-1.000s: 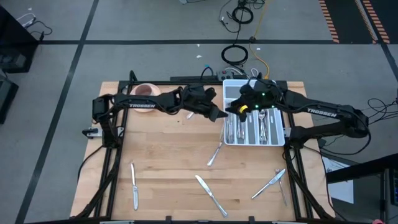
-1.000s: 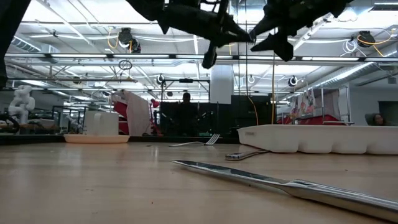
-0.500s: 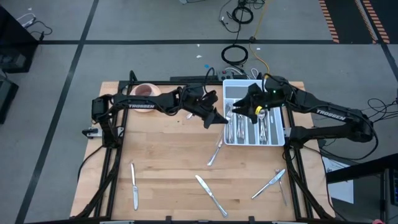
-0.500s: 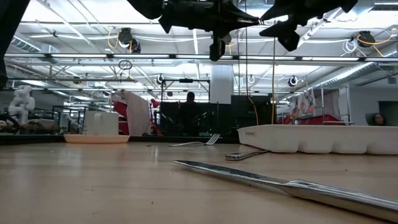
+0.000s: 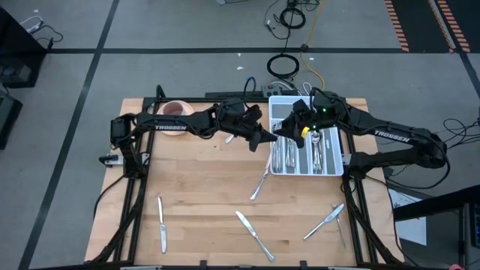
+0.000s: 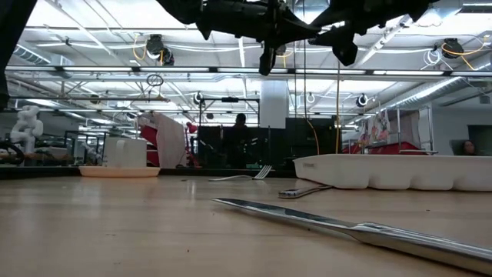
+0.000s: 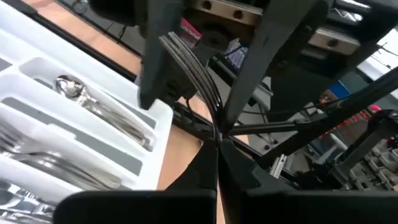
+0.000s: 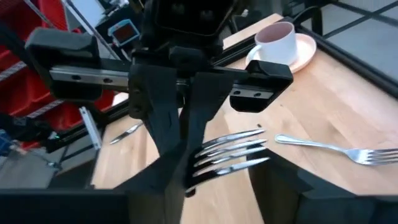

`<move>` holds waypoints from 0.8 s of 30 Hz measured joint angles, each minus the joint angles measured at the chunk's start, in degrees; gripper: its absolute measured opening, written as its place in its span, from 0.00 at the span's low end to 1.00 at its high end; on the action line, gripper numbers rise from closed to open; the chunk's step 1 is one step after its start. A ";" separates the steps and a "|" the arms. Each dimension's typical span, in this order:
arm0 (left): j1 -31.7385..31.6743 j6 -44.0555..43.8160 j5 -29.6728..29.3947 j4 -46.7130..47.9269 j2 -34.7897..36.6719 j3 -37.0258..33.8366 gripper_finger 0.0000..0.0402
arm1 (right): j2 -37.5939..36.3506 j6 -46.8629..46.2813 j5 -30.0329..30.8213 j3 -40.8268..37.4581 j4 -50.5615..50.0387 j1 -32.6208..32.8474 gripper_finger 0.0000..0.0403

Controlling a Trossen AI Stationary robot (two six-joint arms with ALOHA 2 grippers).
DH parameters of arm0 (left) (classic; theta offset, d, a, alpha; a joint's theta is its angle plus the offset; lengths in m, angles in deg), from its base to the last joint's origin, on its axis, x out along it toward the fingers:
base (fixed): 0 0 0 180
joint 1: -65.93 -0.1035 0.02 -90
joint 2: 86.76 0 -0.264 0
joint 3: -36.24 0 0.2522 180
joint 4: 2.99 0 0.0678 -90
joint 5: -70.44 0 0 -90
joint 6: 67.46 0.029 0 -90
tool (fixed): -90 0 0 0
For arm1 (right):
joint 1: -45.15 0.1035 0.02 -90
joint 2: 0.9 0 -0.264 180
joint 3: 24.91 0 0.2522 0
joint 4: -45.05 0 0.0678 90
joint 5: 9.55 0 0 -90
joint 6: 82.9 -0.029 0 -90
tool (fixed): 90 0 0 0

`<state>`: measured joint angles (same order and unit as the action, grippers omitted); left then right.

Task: Sort silverware
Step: Put the silver fork into the white silverware tray

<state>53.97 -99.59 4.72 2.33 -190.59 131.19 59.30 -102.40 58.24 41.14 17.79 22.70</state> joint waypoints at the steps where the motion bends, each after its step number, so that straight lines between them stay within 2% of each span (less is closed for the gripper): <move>1: -0.01 -0.01 -0.01 0.11 0.00 0.00 0.00 | 0.12 0.46 0.83 0.00 0.00 0.02 0.35; 4: -0.11 0.05 -0.91 0.20 0.00 0.00 0.00 | 0.17 0.82 2.26 0.02 0.12 0.07 0.21; 7: -0.09 0.14 -5.21 0.44 0.00 0.00 0.00 | 0.17 -0.06 3.61 0.04 0.30 0.10 0.05; 13: -0.70 -1.10 -10.72 3.17 0.00 0.00 0.11 | 0.16 -6.33 7.21 0.04 -1.40 0.11 0.00; 17: -1.82 -2.29 -10.93 8.21 0.00 0.00 0.19 | 0.23 -7.79 12.36 -0.01 -5.96 -0.04 0.00; 21: -2.51 -2.30 -12.39 12.57 0.00 0.00 0.23 | 0.14 -13.02 17.75 0.02 -13.84 0.05 0.00; 24: -3.17 -2.38 -13.71 17.16 0.27 0.00 0.24 | 0.17 -19.01 22.25 0.48 -24.59 -0.46 0.00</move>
<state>50.80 -101.98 -8.99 19.49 -190.32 131.19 59.46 -121.41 80.49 41.62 -6.80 22.24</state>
